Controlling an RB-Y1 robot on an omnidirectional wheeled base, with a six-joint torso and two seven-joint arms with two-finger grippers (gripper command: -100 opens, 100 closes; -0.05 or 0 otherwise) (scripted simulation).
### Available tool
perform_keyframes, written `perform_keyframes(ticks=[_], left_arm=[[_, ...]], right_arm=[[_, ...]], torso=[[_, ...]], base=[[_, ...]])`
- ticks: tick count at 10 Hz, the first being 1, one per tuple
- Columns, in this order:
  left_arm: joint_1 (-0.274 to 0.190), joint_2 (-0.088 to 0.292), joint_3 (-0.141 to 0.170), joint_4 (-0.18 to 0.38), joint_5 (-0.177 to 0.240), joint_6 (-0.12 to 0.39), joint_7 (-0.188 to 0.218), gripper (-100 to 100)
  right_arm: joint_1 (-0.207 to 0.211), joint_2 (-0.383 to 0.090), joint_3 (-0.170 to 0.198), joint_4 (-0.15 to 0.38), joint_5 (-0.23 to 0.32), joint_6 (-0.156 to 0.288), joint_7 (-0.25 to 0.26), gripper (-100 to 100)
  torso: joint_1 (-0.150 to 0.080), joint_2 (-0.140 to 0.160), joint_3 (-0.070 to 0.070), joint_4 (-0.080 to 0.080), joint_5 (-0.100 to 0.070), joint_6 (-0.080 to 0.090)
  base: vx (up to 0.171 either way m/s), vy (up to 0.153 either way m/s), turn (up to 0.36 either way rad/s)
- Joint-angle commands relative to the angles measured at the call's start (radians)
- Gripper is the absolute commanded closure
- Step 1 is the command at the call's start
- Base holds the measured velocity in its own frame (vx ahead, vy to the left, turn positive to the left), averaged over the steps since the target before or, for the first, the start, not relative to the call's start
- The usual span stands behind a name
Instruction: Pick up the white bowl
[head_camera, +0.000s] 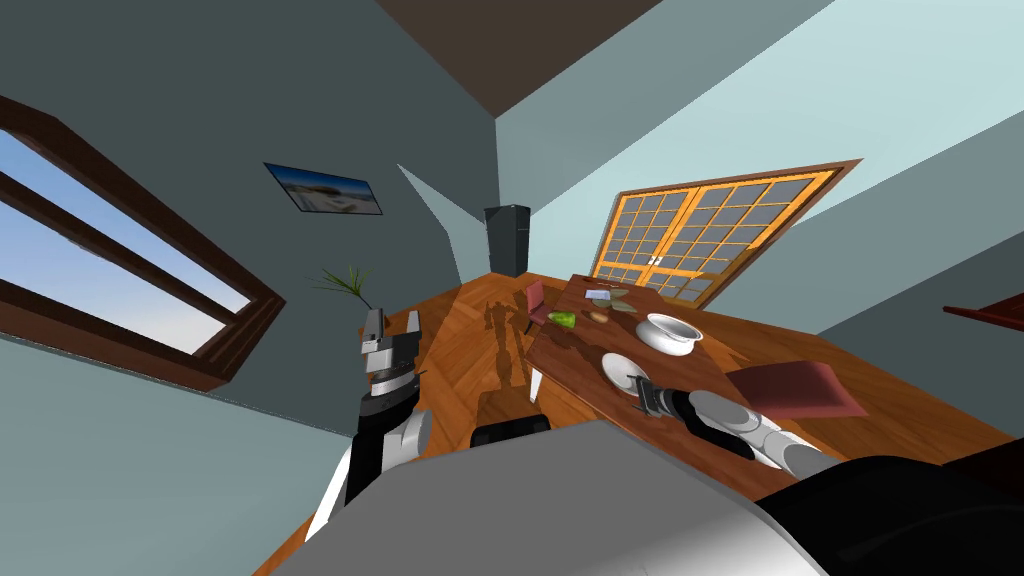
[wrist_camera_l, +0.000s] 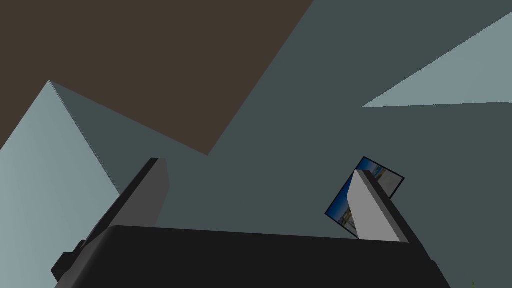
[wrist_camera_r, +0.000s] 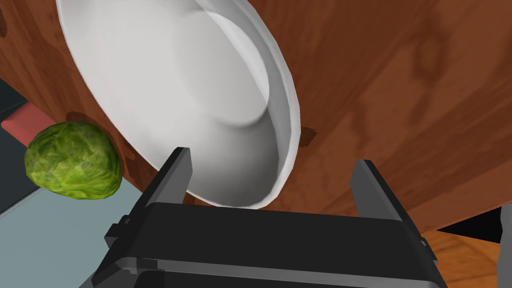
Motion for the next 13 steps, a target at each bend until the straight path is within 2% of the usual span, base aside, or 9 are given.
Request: perform_keyframes(ticks=[1,2,4,5,9,10,11,12,13], left_arm=[[0.0,0.0,0.0,0.0,0.0,0.0,0.0,0],[0.0,0.0,0.0,0.0,0.0,0.0,0.0,0],[0.0,0.0,0.0,0.0,0.0,0.0,0.0,0],[0.0,0.0,0.0,0.0,0.0,0.0,0.0,0],[0.0,0.0,0.0,0.0,0.0,0.0,0.0,0],[0.0,0.0,0.0,0.0,0.0,0.0,0.0,0],[0.0,0.0,0.0,0.0,0.0,0.0,0.0,0],[0.0,0.0,0.0,0.0,0.0,0.0,0.0,0],[0.0,0.0,0.0,0.0,0.0,0.0,0.0,0]], right_arm=[[0.0,0.0,0.0,0.0,0.0,0.0,0.0,0],[-0.004,0.032,0.012,0.016,0.005,0.023,0.012,-100],[-0.001,0.034,0.009,0.016,0.003,0.022,0.014,-100],[-0.001,0.036,0.01,0.017,0.003,0.024,0.017,100],[0.001,0.036,0.01,0.021,0.003,0.023,0.014,100],[0.002,0.036,0.011,0.021,0.003,0.023,0.014,0],[-0.001,0.005,0.002,0.003,0.001,0.004,0.002,100],[-0.002,0.021,0.006,0.014,0.001,0.013,0.011,100],[-0.002,0.019,0.004,0.013,0.001,0.01,0.01,0]], torso=[[0.0,0.0,0.0,0.0,0.0,0.0],[0.0,0.0,0.0,0.0,0.0,0.0],[-0.003,-0.002,-0.001,0.0,-0.001,0.0],[-0.002,-0.001,0.0,0.0,0.0,0.0],[0.0,0.002,0.002,0.002,0.0,-0.002],[0.0,0.003,0.003,0.002,0.0,-0.002],[0.001,0.003,0.003,0.002,0.0,-0.002],[0.003,0.004,0.003,0.003,0.002,-0.002],[0.003,0.004,0.004,0.003,0.001,-0.002]], base=[[0.0,0.0,0.0],[0.028,-0.03,0.081],[0.029,-0.034,0.048],[0.0,0.0,0.0],[-0.001,0.0,-0.004],[0.0,0.0,0.0],[-0.02,0.032,-0.083],[-0.012,0.019,-0.025],[0.0,0.0,0.0]])
